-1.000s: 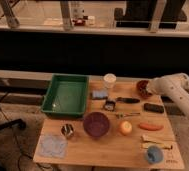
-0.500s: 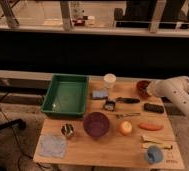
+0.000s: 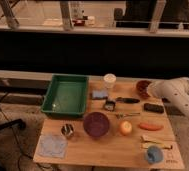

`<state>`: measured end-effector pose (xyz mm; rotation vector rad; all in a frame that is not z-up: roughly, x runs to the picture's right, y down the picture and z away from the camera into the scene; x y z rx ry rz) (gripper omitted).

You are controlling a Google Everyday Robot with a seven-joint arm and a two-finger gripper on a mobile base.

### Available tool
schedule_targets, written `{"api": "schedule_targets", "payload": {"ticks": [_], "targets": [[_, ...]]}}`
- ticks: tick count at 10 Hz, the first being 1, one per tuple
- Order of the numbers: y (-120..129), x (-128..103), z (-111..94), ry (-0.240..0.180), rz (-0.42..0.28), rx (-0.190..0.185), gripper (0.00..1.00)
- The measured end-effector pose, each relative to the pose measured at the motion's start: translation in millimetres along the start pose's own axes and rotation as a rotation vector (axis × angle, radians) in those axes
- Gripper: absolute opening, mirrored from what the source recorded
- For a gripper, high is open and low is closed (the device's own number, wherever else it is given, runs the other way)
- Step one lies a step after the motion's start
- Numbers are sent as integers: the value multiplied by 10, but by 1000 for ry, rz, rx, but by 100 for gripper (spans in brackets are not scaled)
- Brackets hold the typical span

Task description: Place grapes in red bowl

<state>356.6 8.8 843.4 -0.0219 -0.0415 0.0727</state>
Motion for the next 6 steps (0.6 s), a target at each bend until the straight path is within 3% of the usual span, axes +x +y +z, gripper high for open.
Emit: {"api": "schedule_targets", "payload": {"ticks": [6], "targets": [[41,-93,-55,-3,-19,12,1]]}}
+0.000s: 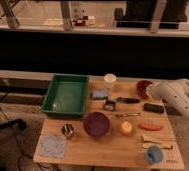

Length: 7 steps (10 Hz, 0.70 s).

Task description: Place grapes in red bowl

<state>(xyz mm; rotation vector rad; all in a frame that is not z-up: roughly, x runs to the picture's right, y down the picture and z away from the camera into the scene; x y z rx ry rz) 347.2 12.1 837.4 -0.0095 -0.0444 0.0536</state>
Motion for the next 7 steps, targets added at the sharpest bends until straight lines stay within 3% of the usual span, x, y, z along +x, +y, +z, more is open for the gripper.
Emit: {"api": "schedule_targets", "payload": {"ticks": [7], "targets": [[147,-64,-32,-4,-11,0,1]]}}
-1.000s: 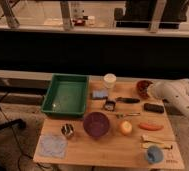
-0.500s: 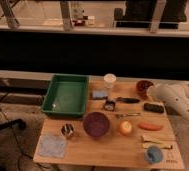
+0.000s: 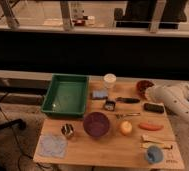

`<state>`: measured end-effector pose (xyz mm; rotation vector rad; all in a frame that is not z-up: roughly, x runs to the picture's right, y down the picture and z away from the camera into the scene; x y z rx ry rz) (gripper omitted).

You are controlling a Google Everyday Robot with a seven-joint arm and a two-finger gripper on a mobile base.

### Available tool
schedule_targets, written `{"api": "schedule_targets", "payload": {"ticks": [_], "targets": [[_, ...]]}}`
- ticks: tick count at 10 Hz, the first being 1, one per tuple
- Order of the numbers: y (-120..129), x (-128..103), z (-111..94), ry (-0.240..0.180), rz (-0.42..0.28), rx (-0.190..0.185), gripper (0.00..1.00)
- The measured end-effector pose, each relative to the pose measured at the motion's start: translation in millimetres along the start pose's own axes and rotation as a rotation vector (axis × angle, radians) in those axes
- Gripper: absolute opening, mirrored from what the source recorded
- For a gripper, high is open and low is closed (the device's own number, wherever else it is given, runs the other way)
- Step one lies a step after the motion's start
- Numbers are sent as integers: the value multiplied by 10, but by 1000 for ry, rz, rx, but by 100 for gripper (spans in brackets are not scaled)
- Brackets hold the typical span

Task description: Place grapes in red bowl

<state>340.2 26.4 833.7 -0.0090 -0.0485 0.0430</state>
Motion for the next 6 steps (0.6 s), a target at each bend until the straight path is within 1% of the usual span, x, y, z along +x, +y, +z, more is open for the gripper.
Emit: {"api": "schedule_targets", "payload": {"ticks": [2,4,6], "targets": [[18,-7,-8,-3,0,0,1],[49,-64,-7,-12,-6,-2,1],[87,-50,-28,-13,-3,1,1]]}}
